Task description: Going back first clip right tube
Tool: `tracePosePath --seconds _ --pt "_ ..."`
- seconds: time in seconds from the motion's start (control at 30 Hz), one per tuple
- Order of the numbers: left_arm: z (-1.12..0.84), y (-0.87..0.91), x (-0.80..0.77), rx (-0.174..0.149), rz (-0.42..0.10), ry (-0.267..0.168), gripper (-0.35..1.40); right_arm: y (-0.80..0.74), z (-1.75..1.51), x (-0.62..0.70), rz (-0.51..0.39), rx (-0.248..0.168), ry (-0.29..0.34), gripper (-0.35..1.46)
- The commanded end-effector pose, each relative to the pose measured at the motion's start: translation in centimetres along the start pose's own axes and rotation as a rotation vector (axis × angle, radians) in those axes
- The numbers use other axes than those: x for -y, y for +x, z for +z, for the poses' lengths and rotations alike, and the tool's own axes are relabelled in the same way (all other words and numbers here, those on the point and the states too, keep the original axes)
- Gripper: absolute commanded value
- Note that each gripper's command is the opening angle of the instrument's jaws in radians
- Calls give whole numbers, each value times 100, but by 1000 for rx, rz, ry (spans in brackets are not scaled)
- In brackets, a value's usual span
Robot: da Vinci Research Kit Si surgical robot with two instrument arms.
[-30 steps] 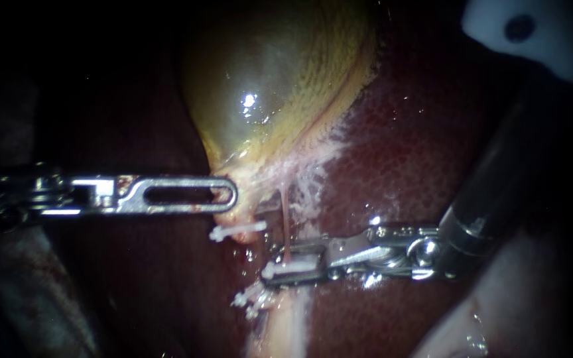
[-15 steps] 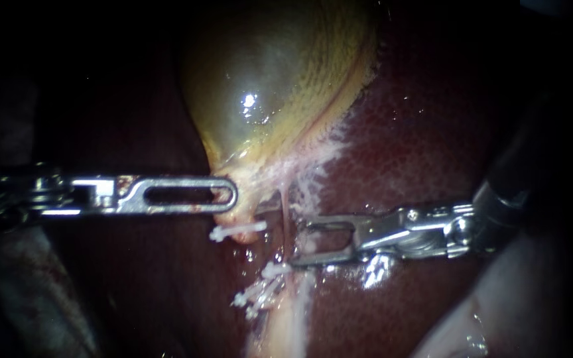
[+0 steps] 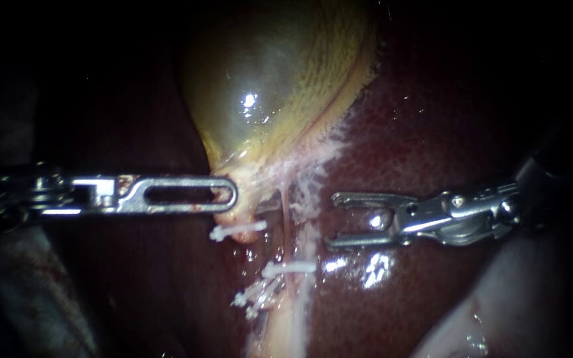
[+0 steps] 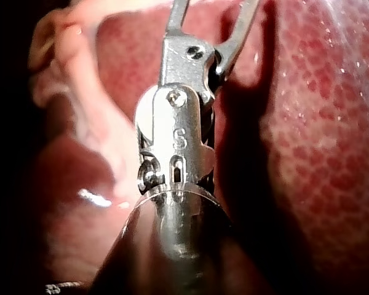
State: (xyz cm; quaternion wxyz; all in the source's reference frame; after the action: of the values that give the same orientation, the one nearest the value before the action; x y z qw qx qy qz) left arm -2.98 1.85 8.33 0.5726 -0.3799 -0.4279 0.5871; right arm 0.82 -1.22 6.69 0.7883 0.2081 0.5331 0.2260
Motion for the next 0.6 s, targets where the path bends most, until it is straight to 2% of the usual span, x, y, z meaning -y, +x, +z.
tracePosePath --seconds 0.03,0.33,0.6 --pt "0 0 1 0 0 -1 -35 0 -2 1 -6 3 -3 52" --pt "5 3 13 -3 4 1 -35 -1 -11 2 -24 5 -5 52" --pt "23 7 28 -10 9 5 -35 -1 -11 2 -24 5 -5 52"
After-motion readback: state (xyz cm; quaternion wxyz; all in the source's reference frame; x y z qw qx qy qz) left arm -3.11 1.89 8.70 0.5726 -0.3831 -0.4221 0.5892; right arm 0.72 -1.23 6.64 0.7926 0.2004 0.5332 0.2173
